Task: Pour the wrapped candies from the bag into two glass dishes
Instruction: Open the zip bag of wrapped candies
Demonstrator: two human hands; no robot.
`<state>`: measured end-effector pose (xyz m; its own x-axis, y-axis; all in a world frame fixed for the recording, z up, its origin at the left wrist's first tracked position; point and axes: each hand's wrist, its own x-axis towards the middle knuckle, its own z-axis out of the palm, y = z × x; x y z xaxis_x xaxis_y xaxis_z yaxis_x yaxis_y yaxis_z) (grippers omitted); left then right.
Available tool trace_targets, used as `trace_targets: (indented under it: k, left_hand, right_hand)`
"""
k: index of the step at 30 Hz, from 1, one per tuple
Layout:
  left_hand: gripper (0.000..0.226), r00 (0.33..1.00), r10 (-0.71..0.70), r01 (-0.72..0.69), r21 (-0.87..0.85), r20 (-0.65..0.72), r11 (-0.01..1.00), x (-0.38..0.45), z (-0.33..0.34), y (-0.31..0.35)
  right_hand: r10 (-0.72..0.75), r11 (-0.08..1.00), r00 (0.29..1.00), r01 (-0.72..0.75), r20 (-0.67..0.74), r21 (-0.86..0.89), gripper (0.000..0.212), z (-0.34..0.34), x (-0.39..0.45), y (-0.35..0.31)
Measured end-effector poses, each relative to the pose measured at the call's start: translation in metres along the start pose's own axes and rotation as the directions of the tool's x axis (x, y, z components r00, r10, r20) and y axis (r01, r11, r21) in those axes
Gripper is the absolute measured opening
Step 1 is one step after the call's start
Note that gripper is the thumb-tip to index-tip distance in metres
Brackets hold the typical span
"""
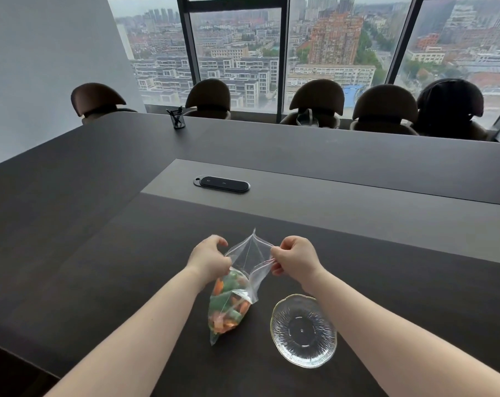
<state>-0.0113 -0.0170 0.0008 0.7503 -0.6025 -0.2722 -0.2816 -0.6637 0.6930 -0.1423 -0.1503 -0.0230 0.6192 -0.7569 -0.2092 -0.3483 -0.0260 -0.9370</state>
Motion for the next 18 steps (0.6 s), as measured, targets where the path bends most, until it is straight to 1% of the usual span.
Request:
trace_targets:
  k: [1,3,4,5,7,8,9,11,13,15,16,18]
  left_hand:
    - [0.03,1.0,0.003,-0.002,0.086,-0.012,0.996,0.002,-0.002,0.0]
    - [0.027,0.994,0.021,0.009,0.267,-0.111,0.964,0.003,-0.01,0.002]
    - [0.028,0.984,0.045,0.007,0.288,-0.174,0.958,0.004,-0.014,0.003]
    - [0.029,0.97,0.074,-0.009,0.266,-0.232,0.964,0.007,-0.019,0.004]
    - [0.027,0.94,0.109,-0.059,0.159,-0.323,0.985,0.009,-0.023,0.012]
    - [0.026,0.933,0.103,-0.078,0.084,-0.345,0.993,0.008,-0.022,0.017]
    - [0.024,0.932,0.086,-0.093,-0.003,-0.353,0.996,0.008,-0.02,0.022]
    - [0.018,0.943,0.035,-0.107,-0.203,-0.33,0.973,0.005,-0.014,0.035]
    - [0.016,0.958,-0.004,-0.111,-0.385,-0.287,0.916,0.002,-0.007,0.049]
    - [0.011,0.969,-0.019,-0.116,-0.519,-0.248,0.847,-0.001,-0.003,0.065]
    - [0.009,0.972,-0.025,-0.118,-0.577,-0.233,0.808,-0.003,-0.003,0.074]
    - [0.011,0.978,-0.014,-0.129,-0.663,-0.206,0.738,-0.005,-0.005,0.094]
  right_hand:
    - [-0.009,1.0,1.0,0.009,-0.014,0.017,0.015,-0.003,0.001,-0.001]
    - [-0.024,0.999,0.998,0.027,-0.065,0.04,0.022,-0.011,0.005,-0.001]
    - [-0.03,0.998,0.995,0.034,-0.091,0.046,0.023,-0.015,0.008,0.0]
    - [-0.036,0.998,0.993,0.041,-0.108,0.047,0.023,-0.019,0.011,0.0]
    - [-0.051,0.997,0.991,0.058,-0.122,0.06,0.023,-0.024,0.015,0.002]
    - [-0.054,0.994,0.991,0.065,-0.119,0.085,0.024,-0.026,0.017,0.002]
    - [-0.054,0.989,0.993,0.068,-0.106,0.133,0.025,-0.027,0.018,0.003]
    - [-0.04,0.957,0.999,0.048,-0.031,0.285,0.02,-0.032,0.018,0.005]
    - [0.018,0.882,0.999,-0.036,0.042,0.47,0.017,-0.04,0.021,0.01]
    - [0.11,0.788,0.992,-0.126,0.063,0.603,0.023,-0.051,0.029,0.02]
    - [0.151,0.75,0.986,-0.16,0.07,0.642,0.025,-0.055,0.032,0.026]
    - [0.222,0.716,0.972,-0.217,0.078,0.664,0.025,-0.06,0.037,0.041]
